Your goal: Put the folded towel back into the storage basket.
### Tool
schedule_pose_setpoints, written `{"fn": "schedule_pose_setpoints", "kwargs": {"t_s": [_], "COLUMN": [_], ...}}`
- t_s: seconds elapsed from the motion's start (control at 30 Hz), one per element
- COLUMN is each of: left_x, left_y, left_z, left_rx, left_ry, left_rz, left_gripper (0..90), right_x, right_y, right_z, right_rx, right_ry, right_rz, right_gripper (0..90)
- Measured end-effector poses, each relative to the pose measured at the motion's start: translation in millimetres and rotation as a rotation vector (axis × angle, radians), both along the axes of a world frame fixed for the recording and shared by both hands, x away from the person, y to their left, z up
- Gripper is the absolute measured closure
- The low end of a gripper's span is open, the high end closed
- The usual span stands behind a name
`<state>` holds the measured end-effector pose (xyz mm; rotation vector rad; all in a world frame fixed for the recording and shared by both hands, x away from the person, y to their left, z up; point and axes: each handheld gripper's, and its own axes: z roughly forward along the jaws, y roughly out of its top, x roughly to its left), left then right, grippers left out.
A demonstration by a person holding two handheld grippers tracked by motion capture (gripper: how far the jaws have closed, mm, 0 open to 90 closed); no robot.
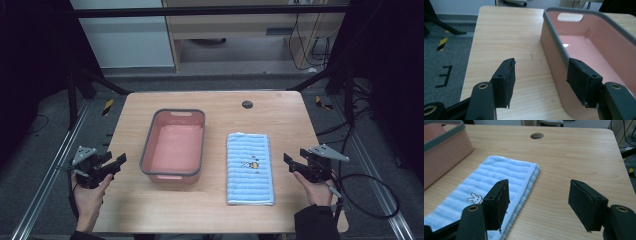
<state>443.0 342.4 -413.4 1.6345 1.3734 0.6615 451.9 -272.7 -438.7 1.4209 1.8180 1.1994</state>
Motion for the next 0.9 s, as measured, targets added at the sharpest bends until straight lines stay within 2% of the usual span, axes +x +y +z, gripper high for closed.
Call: {"fn": "schedule_pose_setpoints", "kwargs": {"t_s": [0.27, 0.5, 0.57, 0.73, 0.8, 0.9], "left_x": [-9.2, -14.3, -14.8, -14.7, -13.9, -12.8], "left_y": [-18.2, -37.0, -41.5, -52.7, -58.7, -68.1], "left_z": [16.7, 26.0, 27.7, 28.3, 27.6, 27.4], "left_rx": [-0.006, -0.006, -0.007, -0.004, 0.0, 0.004], "left_ry": [-0.058, -0.089, -0.092, -0.092, -0.089, -0.09], "left_rz": [-0.039, -0.08, -0.093, -0.117, -0.126, -0.143], "left_gripper": [36.6, 34.7, 34.1, 34.0, 34.0, 33.9], "right_x": [-0.9, 1.0, 1.8, 3.8, 4.6, 6.0], "right_y": [2.2, 0.3, 0.6, 2.8, 3.5, 4.6], "right_z": [9.4, 19.2, 21.1, 27.4, 30.3, 33.6], "right_rx": [0.006, 0.006, 0.011, -0.008, -0.026, -0.02], "right_ry": [-0.018, -0.04, -0.039, -0.038, -0.051, -0.055], "right_rz": [0.015, 0.031, 0.037, 0.042, 0.035, 0.034], "right_gripper": [32.0, 32.3, 32.2, 34.8, 37.1, 39.5]}}
